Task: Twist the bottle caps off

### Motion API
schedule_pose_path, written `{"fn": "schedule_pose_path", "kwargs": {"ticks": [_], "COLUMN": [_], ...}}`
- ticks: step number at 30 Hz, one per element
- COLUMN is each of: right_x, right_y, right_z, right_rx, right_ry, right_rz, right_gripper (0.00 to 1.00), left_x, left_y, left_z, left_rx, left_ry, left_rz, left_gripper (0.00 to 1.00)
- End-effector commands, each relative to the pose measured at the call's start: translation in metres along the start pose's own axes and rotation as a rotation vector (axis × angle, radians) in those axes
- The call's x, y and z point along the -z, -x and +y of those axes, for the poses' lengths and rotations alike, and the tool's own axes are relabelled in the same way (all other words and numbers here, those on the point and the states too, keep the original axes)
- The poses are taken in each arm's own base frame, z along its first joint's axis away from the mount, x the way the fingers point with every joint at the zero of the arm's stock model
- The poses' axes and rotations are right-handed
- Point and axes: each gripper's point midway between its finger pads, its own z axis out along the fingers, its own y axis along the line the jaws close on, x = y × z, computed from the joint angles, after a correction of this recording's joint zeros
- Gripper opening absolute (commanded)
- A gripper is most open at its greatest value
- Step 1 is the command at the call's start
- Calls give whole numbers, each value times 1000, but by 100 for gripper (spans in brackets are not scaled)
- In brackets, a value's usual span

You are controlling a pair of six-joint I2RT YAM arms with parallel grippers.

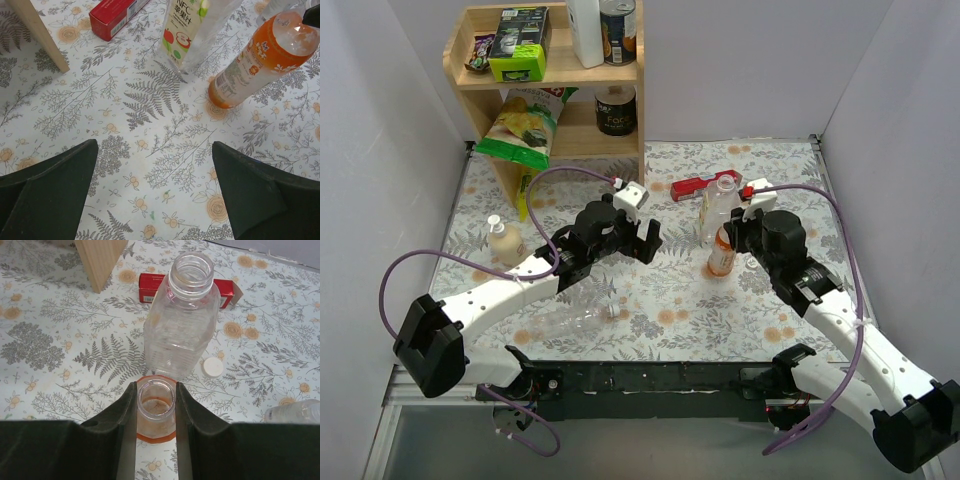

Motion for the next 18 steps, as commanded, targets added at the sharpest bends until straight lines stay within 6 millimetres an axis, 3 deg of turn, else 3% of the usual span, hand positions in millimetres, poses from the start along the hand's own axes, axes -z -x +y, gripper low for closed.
{"fn": "schedule_pose_path", "kwargs": {"ticks": [1, 9, 13, 15, 16, 18], "right_x": [-3, -9, -4, -1, 0, 3], "right_y": [20, 4, 9, 12, 17, 23], "right_z": [-7, -5, -5, -4, -4, -3], "right_rx": [27, 34, 24, 16, 15, 14], "right_ry": [-38, -30, -28, -22, -22, -16], "right_rz": [-112, -55, -48, -46, -54, -58], "right_gripper": [1, 2, 47, 54, 75, 84], "left_x": [1, -2, -1, 0, 0, 2], "left_y": [17, 13, 14, 15, 16, 19], "left_z": [7, 7, 6, 5, 4, 3], "left_rx": [2, -8, -6, -8, -3, 1], "left_ry": [37, 32, 27, 22, 17, 9], "left_rz": [-36, -19, -21, -24, -25, -34], "left_gripper": [98, 98, 98, 98, 98, 98]}}
